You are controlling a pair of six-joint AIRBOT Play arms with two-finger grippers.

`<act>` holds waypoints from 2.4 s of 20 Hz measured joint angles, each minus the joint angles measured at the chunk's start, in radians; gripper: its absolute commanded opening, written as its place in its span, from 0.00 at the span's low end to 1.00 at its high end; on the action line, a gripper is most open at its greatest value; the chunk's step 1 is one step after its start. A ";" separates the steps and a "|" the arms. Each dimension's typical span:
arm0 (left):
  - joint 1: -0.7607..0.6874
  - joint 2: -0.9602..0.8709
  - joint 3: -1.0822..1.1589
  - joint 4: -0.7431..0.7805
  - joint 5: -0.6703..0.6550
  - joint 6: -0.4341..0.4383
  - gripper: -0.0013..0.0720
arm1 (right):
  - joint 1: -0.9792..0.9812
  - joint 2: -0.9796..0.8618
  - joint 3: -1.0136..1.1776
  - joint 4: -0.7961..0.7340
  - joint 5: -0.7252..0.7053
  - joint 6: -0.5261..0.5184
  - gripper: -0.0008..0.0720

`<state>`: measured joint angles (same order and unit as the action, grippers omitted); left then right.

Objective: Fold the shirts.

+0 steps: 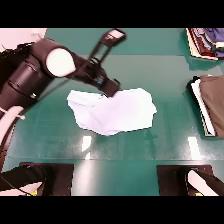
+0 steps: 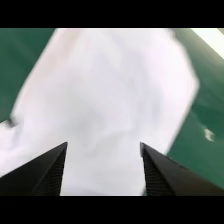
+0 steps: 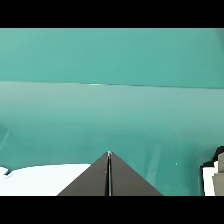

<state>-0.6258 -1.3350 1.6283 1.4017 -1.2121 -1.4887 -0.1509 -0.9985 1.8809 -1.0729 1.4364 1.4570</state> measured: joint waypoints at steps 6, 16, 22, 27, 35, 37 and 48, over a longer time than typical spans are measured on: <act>0.323 0.065 -0.202 0.033 -0.086 -0.048 0.74 | 0.000 -0.001 0.000 0.000 0.003 0.000 0.04; 0.484 0.092 -0.713 -0.199 0.246 -0.077 0.74 | 0.049 -0.096 0.000 0.005 0.065 0.002 0.04; 0.490 0.091 -0.786 -0.287 0.386 -0.085 0.39 | 0.136 -0.197 0.000 0.004 0.080 0.001 0.04; 0.491 0.091 -0.793 -0.303 0.438 -0.084 0.05 | 0.160 -0.290 0.000 -0.001 0.113 0.001 0.04; 0.530 0.127 -0.553 -0.230 0.420 -0.067 0.05 | 0.172 -0.407 -0.165 -0.088 0.158 0.000 0.57; 0.534 0.131 -0.494 -0.217 0.399 -0.054 0.05 | 0.186 -0.414 -0.304 -0.082 0.109 -0.001 0.66; 0.537 0.123 -0.429 -0.205 0.330 -0.038 0.05 | 0.401 -0.494 -0.835 0.116 -0.260 -0.087 0.40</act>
<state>-0.0883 -1.2118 1.1992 1.1965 -0.8818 -1.5265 0.2501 -1.4921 1.0458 -0.9565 1.1767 1.3705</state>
